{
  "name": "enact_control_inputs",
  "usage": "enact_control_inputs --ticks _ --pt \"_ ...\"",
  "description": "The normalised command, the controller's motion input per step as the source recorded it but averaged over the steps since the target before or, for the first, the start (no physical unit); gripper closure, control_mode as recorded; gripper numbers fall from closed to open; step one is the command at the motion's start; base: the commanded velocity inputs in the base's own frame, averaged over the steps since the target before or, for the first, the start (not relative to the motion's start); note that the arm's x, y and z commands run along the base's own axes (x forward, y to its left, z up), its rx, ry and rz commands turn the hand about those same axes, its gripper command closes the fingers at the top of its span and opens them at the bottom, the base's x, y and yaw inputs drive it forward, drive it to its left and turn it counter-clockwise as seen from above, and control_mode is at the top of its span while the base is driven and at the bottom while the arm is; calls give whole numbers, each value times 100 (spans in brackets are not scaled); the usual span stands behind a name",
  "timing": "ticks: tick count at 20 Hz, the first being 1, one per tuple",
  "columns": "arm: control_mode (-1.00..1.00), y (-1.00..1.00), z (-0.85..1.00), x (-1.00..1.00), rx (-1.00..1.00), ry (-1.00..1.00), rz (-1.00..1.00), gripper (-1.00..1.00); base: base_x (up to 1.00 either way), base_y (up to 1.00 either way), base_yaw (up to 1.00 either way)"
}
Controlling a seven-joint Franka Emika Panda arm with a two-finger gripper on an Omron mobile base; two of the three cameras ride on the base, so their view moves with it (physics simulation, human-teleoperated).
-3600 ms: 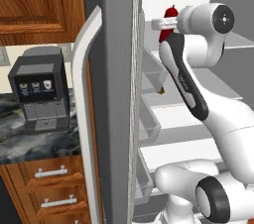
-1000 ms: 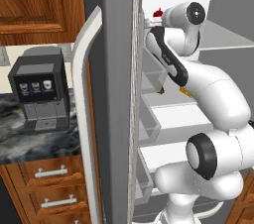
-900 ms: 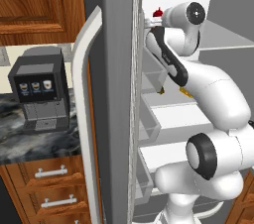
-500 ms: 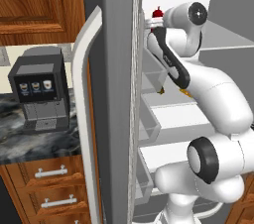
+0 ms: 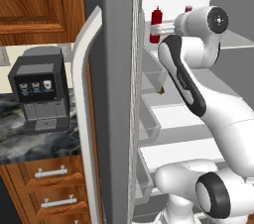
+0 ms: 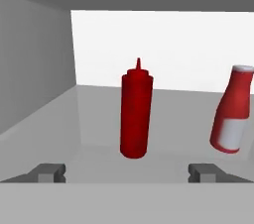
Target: Place the ketchup and ketchup from the counter to the top shelf of the fridge. If the existing items in the fridge are on the top shelf, move them to other shelves.
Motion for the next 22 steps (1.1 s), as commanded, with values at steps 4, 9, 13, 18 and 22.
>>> enact_control_inputs --ticks 4,9,13,18,22 --pt "-100 -1 23 -100 8 0 0 -100 0 0 0" --pt "-100 -15 23 -100 11 0 -1 -100 0 0 0" --pt "-100 -18 13 -100 5 0 0 -100 0 0 0" --pt "-100 -3 0 -100 0 3 0 -100 0 0 0" --pt "-100 0 -1 -100 -1 5 0 -100 0 0 0"
